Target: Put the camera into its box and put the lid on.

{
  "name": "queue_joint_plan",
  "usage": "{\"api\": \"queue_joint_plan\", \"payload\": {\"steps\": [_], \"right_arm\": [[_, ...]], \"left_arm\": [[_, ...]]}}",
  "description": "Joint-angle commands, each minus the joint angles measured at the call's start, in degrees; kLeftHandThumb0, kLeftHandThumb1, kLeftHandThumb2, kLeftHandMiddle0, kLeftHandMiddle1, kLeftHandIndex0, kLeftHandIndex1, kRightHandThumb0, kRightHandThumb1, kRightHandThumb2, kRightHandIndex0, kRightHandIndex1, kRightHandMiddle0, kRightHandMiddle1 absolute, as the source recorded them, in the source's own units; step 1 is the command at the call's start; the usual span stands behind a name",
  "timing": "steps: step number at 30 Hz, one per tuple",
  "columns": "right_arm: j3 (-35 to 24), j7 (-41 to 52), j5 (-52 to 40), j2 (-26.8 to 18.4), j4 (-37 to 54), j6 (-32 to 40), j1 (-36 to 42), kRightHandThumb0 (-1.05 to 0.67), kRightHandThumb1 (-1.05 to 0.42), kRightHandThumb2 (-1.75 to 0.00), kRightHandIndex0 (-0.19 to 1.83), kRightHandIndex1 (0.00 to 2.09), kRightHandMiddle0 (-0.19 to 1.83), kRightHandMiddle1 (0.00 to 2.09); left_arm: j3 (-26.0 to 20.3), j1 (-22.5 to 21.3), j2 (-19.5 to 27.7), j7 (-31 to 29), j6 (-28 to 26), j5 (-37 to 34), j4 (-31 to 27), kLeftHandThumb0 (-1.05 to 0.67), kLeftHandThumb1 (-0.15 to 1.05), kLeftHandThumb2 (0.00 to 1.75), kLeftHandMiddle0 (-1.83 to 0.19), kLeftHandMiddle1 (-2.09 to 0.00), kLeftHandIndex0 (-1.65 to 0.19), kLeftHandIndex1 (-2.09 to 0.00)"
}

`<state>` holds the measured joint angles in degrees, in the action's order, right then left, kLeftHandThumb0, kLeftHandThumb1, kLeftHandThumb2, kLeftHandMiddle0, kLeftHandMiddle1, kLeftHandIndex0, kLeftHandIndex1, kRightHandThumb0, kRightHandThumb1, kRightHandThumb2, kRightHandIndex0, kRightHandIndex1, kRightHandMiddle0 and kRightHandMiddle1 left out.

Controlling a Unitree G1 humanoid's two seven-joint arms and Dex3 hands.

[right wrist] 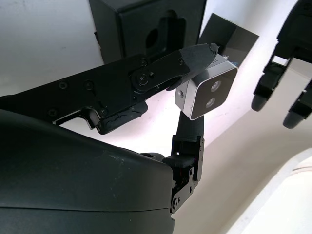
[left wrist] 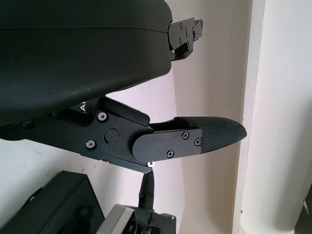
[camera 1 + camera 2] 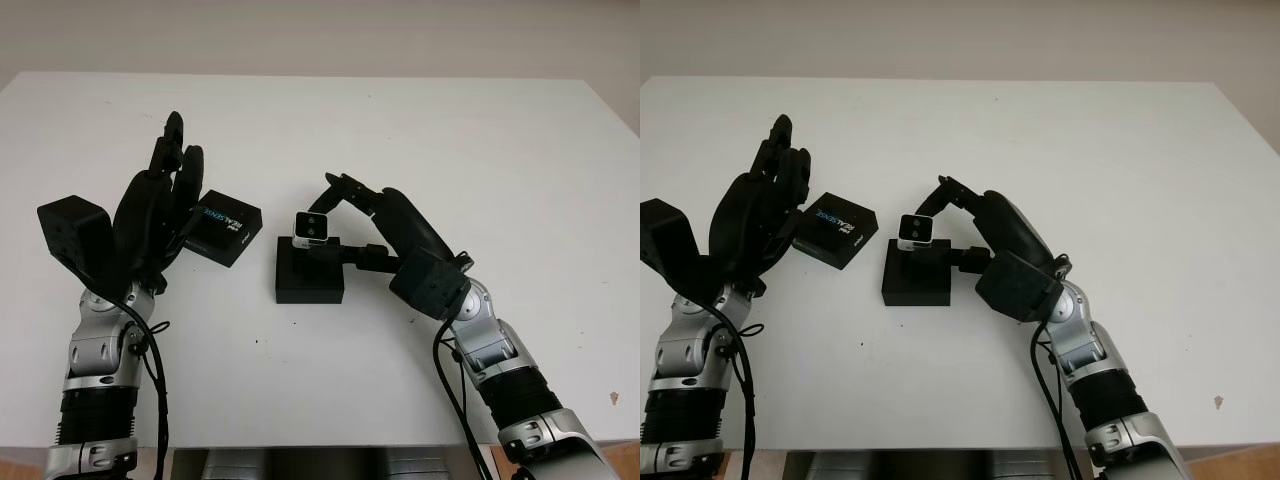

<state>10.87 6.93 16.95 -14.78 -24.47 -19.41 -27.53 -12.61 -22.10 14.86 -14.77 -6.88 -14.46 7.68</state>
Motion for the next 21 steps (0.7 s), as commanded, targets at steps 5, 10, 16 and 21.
{"api": "queue_joint_plan", "payload": {"steps": [5,10,16,21], "right_arm": [[0.77,-0.43,1.56,-0.51,-2.37,-1.94,0.05,-0.44,-1.05,-0.10,0.24,0.04,0.39,1.72],[0.67,0.16,1.70,-0.94,-3.20,-2.11,0.16,-0.43,-1.05,-0.10,0.24,0.04,0.39,1.72],[0.68,0.12,1.75,-1.12,-4.27,-2.74,0.21,-0.43,-1.05,-0.10,0.24,0.05,0.39,1.74],[0.74,0.46,1.57,-0.97,-3.63,-2.43,0.59,-0.42,-1.05,-0.09,0.24,0.05,0.40,1.75]], "left_arm": [[-0.13,-0.14,0.65,-0.38,-0.08,-0.07,-0.33,-0.78,1.05,0.52,0.19,0.00,0.19,0.00],[-0.12,-0.04,0.61,-0.10,-0.15,0.13,-0.55,-0.78,1.05,0.52,0.19,0.00,0.19,0.00],[-0.08,0.09,0.69,-0.21,-0.29,0.10,-0.73,-0.78,1.05,0.52,0.19,0.00,0.19,0.00],[-0.06,0.06,0.71,-0.12,-0.20,0.24,-0.72,-0.77,1.05,0.53,0.19,0.00,0.19,0.00]]}}
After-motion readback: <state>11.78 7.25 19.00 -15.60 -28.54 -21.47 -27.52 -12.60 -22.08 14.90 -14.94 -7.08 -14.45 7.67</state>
